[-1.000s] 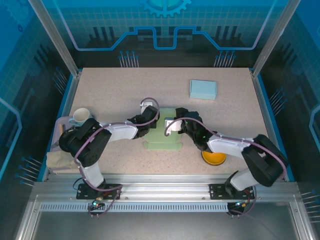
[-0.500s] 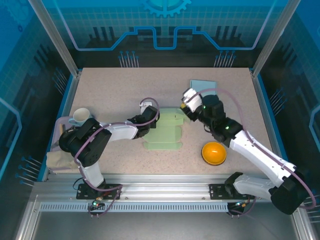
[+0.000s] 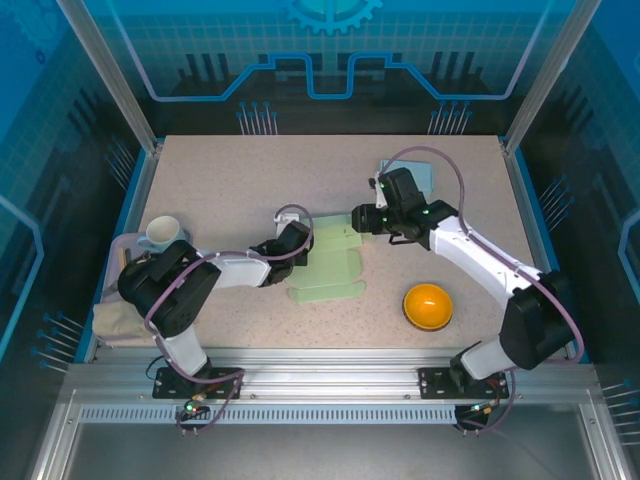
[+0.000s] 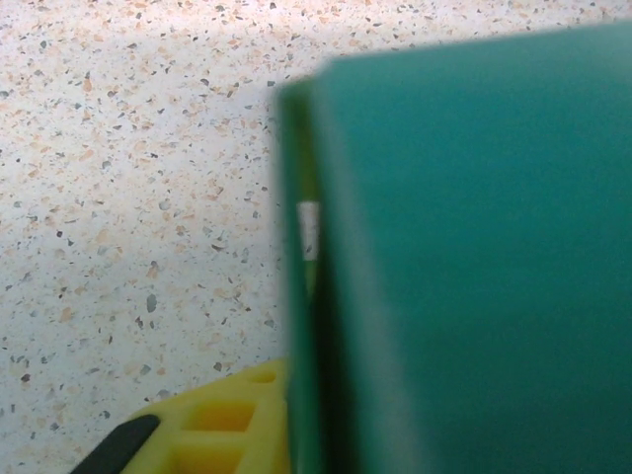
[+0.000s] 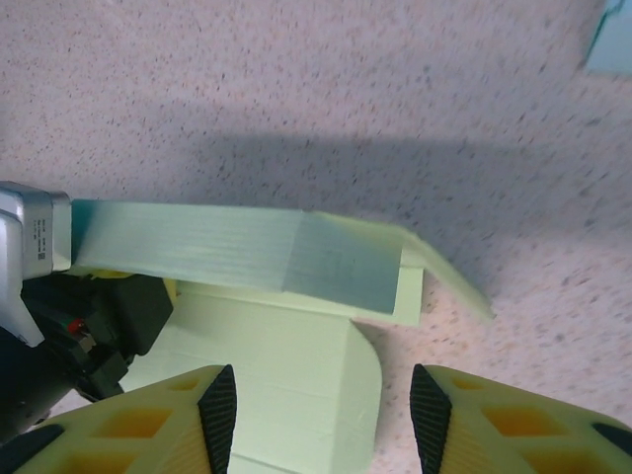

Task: Fold the paper box

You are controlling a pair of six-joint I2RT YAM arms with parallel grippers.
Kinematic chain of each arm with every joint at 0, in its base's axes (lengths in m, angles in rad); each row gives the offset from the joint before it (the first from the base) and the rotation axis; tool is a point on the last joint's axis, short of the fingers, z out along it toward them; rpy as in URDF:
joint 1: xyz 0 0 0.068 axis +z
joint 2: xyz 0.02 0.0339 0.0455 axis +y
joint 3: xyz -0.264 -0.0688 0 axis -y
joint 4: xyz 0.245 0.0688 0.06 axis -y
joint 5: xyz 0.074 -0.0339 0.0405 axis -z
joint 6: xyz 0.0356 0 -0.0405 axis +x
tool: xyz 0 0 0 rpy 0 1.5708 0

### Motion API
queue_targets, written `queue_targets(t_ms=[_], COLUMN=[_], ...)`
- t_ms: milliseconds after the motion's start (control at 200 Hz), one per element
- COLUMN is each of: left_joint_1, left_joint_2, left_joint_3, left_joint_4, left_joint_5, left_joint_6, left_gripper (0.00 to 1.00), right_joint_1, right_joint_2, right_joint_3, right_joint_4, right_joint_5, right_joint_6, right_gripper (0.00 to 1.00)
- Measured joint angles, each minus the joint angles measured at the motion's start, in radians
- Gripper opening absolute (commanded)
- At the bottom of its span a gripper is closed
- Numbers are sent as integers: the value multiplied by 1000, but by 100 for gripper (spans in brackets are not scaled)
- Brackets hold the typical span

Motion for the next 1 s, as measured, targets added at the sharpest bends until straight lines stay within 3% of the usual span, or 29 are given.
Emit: queue_targets(t_ms=[200, 775, 995], left_joint_1=[-2, -16, -18], left_joint_2=[0, 0, 0], left_joint_3=[-6, -6, -6], left_joint_4=[15, 18, 19], left_joint_5=[-7, -10, -18], left_joint_6=[-8, -8, -8], left_gripper=[7, 6, 6], right_joint_1=[0, 0, 3], right_joint_2=[81, 199, 211], right_joint_3=[27, 54, 21], right_joint_4=[18, 86, 183], right_joint_5=[-61, -105, -180], right_joint_6=[55, 126, 197], right_gripper=[52, 53, 53])
